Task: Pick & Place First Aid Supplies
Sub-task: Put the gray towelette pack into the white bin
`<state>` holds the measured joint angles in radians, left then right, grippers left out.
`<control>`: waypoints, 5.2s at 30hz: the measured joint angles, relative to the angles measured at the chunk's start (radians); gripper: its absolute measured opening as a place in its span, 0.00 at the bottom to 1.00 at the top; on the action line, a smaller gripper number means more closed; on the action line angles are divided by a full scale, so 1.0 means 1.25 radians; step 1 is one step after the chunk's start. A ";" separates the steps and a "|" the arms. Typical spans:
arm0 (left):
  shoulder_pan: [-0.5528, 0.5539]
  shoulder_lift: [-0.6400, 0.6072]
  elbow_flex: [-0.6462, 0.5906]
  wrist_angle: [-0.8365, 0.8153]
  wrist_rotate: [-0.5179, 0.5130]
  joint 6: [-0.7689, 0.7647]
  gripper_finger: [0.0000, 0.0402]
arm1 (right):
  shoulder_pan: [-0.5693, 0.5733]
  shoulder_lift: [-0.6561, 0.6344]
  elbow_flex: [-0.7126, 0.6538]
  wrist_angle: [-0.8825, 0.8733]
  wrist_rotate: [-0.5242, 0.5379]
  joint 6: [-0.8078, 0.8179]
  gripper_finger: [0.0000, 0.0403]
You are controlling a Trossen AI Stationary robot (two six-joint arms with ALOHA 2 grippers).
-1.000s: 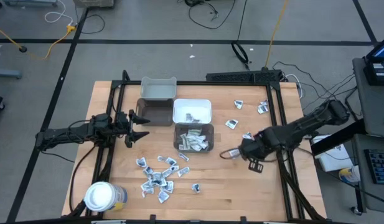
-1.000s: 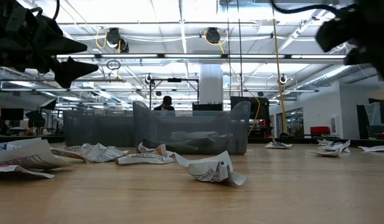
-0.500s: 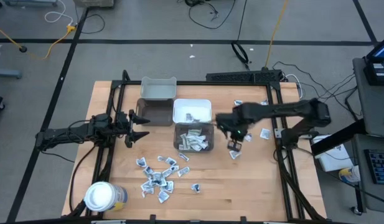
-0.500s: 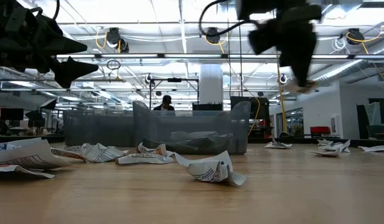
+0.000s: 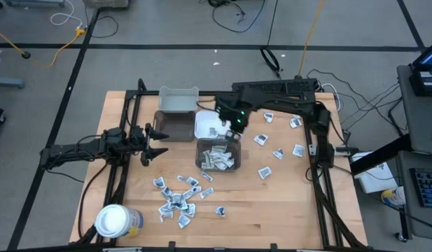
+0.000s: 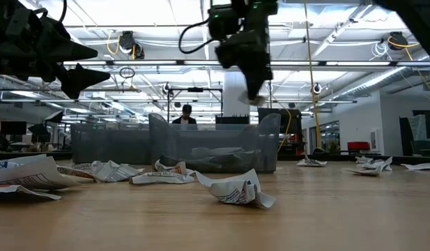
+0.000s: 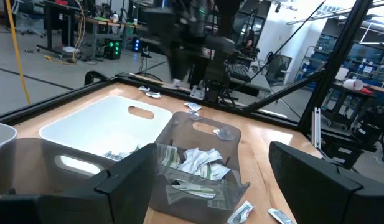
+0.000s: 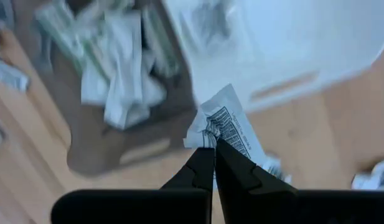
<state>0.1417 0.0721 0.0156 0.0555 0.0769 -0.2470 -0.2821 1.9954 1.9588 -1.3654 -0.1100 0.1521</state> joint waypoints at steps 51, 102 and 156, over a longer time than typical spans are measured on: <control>0.000 0.000 0.000 0.000 0.000 0.000 0.77 | -0.056 0.232 0.059 0.200 0.003 -0.085 0.48; 0.000 0.000 0.000 0.000 0.000 0.000 0.77 | 0.283 -0.435 -0.603 0.167 0.063 -0.011 0.55; 0.000 0.000 0.000 0.000 0.000 0.000 0.77 | 0.416 -0.369 -0.908 0.562 0.129 -0.054 0.01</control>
<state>0.1415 0.0721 0.0154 0.0555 0.0769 -0.2470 0.2379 1.5337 0.8242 -0.6625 0.0517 0.0840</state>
